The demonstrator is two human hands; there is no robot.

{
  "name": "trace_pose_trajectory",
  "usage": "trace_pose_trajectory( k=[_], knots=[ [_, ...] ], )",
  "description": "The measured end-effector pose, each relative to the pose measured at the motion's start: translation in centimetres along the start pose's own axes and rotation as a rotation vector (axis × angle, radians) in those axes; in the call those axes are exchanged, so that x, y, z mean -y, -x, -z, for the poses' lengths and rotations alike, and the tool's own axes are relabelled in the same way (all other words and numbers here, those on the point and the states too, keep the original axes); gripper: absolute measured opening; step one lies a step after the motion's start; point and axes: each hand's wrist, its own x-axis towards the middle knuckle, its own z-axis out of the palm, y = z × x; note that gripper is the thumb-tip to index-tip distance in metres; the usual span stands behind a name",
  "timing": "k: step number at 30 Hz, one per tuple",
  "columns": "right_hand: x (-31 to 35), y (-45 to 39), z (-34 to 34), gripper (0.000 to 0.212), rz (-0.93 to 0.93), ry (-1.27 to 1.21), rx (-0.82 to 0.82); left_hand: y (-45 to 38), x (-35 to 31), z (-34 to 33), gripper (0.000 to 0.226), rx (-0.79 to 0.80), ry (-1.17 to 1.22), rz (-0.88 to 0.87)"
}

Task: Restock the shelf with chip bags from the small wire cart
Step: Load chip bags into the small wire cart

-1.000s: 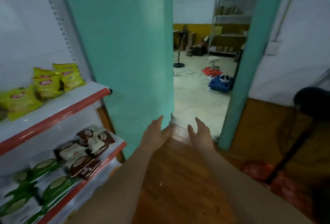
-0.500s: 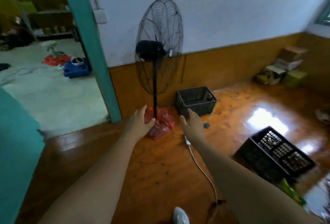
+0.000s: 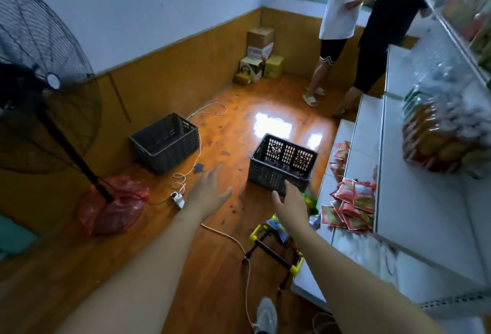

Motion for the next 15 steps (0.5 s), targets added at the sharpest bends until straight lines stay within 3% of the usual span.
trace_pose_trajectory(
  k=[7, 11, 15],
  knots=[
    [-11.7, -7.0, -2.3, 0.075, -0.186, -0.026, 0.093, -7.5, -2.7, -7.1, 0.079, 0.127, -0.104, 0.025],
    [-14.1, -10.3, -2.9, 0.063, -0.251, 0.008, 0.124, -12.0, -3.6, -10.7, 0.078, 0.168, -0.122, 0.036],
    [-17.3, -12.9, -4.4, 0.065, -0.304, -0.023, 0.144, -15.6, -3.0, -14.6, 0.079, 0.22, -0.166, 0.053]
  ],
)
